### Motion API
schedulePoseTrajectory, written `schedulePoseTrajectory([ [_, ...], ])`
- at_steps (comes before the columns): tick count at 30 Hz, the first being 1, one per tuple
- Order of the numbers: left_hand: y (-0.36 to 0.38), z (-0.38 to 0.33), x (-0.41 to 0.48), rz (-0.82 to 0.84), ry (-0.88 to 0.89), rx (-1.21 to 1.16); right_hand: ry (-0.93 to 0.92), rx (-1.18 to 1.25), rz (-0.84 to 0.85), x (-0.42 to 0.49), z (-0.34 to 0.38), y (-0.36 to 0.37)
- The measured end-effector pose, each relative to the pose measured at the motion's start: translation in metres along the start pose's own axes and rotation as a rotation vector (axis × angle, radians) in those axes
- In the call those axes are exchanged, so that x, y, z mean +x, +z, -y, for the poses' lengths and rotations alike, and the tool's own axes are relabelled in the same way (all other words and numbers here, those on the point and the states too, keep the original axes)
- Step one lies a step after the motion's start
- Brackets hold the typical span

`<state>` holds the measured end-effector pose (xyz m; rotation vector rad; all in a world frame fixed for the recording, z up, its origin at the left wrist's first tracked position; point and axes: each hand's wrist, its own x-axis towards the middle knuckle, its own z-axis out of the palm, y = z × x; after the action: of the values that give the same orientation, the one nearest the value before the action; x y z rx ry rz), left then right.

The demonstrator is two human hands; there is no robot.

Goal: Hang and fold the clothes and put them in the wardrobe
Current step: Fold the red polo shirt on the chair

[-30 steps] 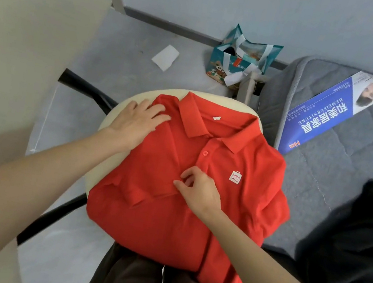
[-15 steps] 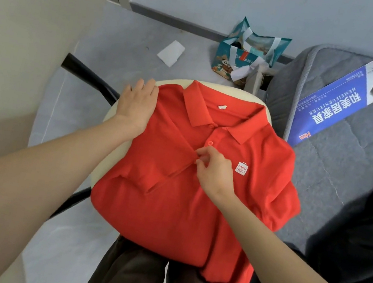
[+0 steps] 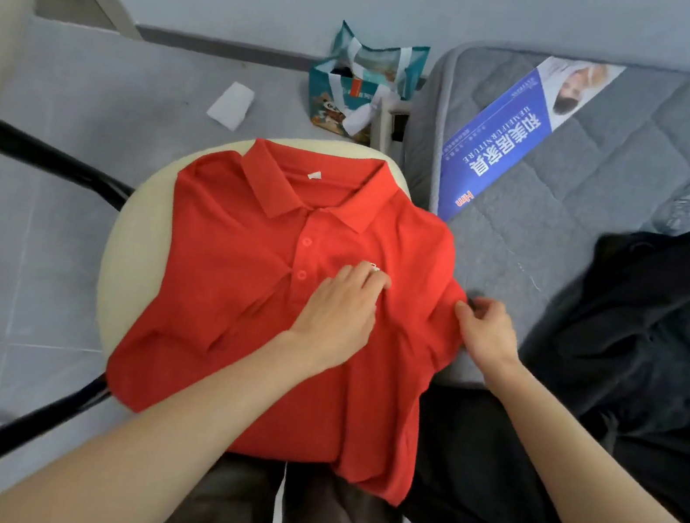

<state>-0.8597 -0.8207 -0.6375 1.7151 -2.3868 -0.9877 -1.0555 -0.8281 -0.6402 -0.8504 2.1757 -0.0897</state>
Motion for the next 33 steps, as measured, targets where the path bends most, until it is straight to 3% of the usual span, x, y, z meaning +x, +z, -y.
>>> schedulePoseTrajectory([
  [4, 0.021, -0.025, -0.006, 0.107, 0.018, -0.119, -0.036, -0.012, 0.169, -0.001, -0.004, -0.002],
  [6, 0.024, -0.027, -0.006, 0.145, -0.015, -0.124, -0.094, 0.04, 0.042, -0.006, -0.01, -0.008],
  [9, 0.021, -0.026, -0.002, 0.185, -0.082, -0.02, -0.099, 0.266, -0.3, -0.025, -0.028, -0.03],
  [11, 0.02, -0.03, 0.004, 0.216, -0.124, 0.03, -0.07, 0.305, -0.368, -0.037, -0.049, -0.039],
  [16, 0.027, -0.051, 0.016, 0.212, -0.171, 0.07, -0.011, 0.35, -0.273, -0.037, -0.083, -0.045],
  [24, 0.071, -0.101, 0.014, 0.203, 0.097, 0.104, -0.173, 0.298, -0.188, 0.01, -0.075, -0.061],
  [30, 0.11, -0.118, 0.016, 0.119, -0.06, 0.092, -0.152, -0.308, 0.133, 0.042, -0.076, -0.063],
  [33, 0.116, -0.126, 0.012, 0.059, -0.198, 0.009, -0.156, -0.208, 0.125, 0.042, -0.071, -0.068],
])
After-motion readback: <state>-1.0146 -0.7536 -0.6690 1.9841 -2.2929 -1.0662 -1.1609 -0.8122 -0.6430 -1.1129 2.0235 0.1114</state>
